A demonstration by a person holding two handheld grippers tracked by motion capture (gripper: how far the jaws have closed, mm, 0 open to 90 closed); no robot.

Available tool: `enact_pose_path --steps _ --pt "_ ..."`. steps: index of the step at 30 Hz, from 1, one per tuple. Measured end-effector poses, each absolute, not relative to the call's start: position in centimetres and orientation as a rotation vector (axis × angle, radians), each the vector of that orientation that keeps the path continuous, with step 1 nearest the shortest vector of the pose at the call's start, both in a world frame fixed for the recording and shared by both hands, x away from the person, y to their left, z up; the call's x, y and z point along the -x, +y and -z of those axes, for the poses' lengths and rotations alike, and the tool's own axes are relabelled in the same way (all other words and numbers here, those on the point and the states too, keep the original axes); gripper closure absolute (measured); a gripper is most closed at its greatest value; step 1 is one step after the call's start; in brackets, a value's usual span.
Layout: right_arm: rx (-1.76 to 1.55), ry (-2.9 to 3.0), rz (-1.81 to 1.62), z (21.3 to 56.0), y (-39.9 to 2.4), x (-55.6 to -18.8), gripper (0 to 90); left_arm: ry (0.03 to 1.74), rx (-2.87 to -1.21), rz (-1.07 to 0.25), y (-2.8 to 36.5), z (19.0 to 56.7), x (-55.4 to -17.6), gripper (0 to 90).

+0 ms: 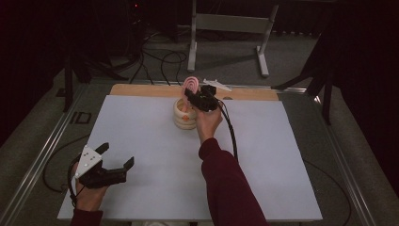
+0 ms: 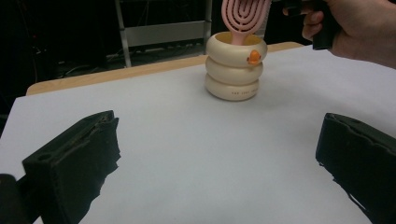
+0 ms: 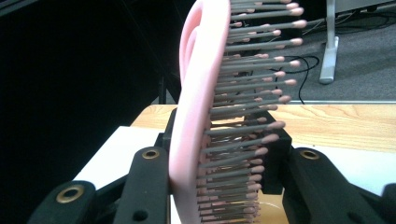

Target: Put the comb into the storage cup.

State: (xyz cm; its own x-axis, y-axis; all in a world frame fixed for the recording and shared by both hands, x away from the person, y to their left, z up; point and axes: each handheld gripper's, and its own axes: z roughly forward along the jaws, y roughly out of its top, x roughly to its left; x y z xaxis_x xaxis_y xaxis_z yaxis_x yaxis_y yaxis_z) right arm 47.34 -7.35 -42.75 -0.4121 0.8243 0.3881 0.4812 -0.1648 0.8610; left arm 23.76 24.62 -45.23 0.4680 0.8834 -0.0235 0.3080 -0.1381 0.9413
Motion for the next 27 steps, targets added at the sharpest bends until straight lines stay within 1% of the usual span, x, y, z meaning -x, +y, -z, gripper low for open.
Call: enact_pose_path --steps 27 --pt "-1.504 1.802 -1.566 43.05 -8.10 -47.40 63.0 1.031 -1.694 -0.700 24.47 45.25 -23.78 0.0"
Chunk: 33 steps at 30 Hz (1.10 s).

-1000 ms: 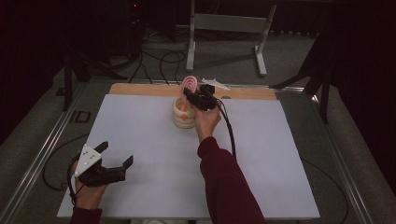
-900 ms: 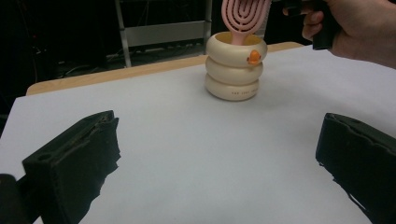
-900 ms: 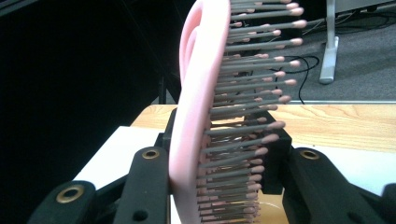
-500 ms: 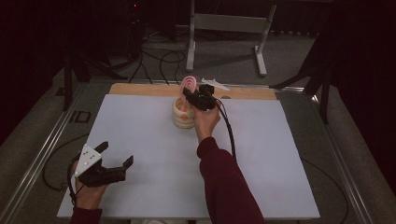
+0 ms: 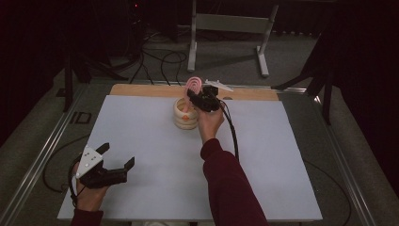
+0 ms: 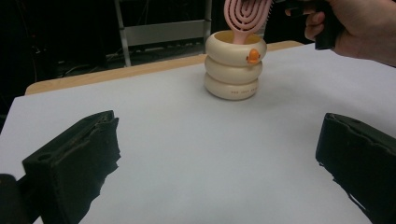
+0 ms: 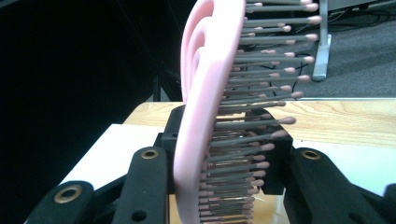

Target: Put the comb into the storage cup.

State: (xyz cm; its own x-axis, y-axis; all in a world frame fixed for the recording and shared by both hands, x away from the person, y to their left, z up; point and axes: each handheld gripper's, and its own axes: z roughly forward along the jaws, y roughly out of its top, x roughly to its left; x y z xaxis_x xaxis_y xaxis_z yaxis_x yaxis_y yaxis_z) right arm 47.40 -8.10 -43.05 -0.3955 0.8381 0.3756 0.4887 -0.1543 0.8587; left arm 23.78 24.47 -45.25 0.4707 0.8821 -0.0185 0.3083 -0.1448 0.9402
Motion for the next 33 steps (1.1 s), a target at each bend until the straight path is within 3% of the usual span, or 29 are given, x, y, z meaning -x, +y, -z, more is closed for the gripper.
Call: enact_pose_path --steps 33 --pt "-1.524 1.808 -1.520 43.5 -10.0 -47.5 61.1 1.034 -1.703 -0.693 24.2 45.5 -23.9 0.1"
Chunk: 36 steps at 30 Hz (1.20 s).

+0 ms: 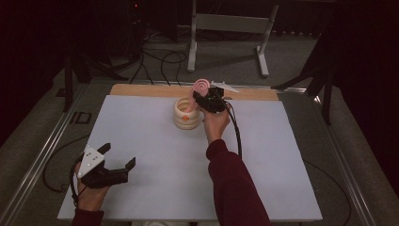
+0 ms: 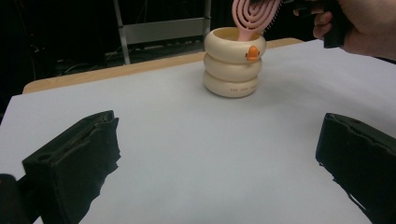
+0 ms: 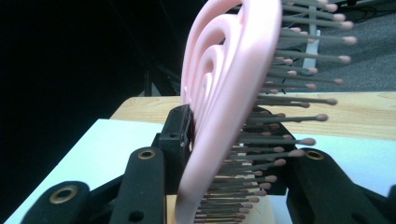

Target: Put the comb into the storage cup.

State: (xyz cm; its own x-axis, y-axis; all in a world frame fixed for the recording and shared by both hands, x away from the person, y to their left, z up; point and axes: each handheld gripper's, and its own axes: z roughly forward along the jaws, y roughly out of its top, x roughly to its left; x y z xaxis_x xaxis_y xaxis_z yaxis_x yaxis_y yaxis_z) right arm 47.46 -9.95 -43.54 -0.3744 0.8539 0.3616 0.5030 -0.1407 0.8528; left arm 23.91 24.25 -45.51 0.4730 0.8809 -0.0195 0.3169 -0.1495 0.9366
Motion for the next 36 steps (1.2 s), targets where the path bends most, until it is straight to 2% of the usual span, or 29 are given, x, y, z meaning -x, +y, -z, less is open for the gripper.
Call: enact_pose_path --steps 26,36 --pt "-1.484 1.846 -1.448 43.79 -10.78 -47.24 57.4 1.035 -1.710 -0.695 24.17 45.58 -23.92 0.0" --pt "-1.462 1.869 -1.400 43.57 -10.99 -47.11 53.2 1.036 -1.710 -0.696 24.16 45.60 -23.93 0.0"
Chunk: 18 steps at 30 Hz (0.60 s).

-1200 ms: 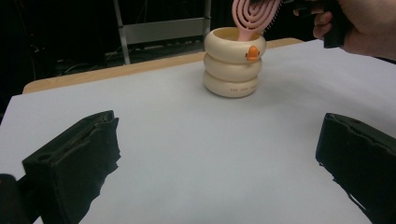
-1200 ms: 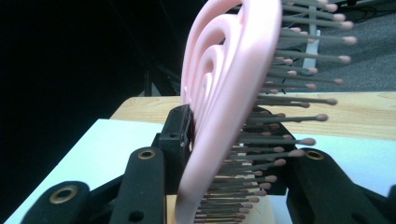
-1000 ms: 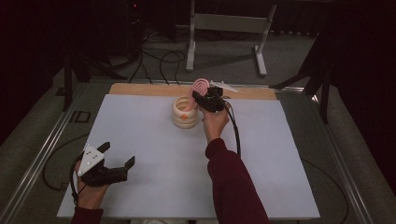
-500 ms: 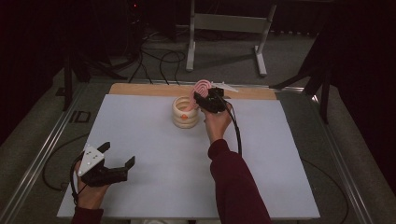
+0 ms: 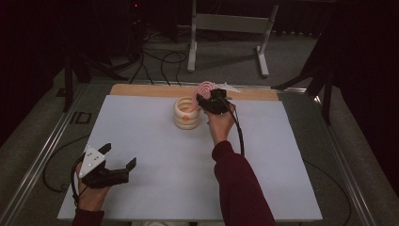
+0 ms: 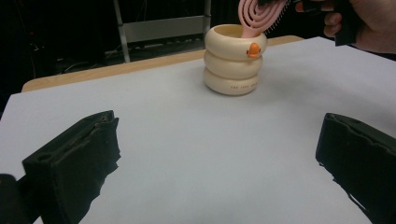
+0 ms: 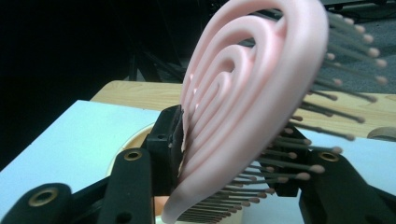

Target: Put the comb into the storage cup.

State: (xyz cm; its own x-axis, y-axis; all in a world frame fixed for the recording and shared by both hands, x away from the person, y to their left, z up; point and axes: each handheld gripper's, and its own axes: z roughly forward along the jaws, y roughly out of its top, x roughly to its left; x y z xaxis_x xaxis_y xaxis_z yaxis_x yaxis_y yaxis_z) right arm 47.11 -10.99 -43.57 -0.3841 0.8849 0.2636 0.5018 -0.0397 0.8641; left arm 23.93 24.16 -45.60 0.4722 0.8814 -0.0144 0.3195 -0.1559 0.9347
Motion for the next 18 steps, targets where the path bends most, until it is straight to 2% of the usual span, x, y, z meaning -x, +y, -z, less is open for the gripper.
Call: enact_pose_path --steps 7,10,18 --pt "-1.423 1.915 -1.359 43.21 -11.19 -46.96 49.2 1.035 -1.712 -0.694 24.06 45.66 -23.96 0.0" --pt "-1.425 1.924 -1.351 43.14 -11.44 -46.96 43.4 1.035 -1.714 -0.694 24.04 45.68 -23.96 0.0" --pt "-1.413 1.964 -1.341 43.10 -11.80 -46.93 36.8 1.036 -1.715 -0.695 24.02 45.73 -23.98 0.0"
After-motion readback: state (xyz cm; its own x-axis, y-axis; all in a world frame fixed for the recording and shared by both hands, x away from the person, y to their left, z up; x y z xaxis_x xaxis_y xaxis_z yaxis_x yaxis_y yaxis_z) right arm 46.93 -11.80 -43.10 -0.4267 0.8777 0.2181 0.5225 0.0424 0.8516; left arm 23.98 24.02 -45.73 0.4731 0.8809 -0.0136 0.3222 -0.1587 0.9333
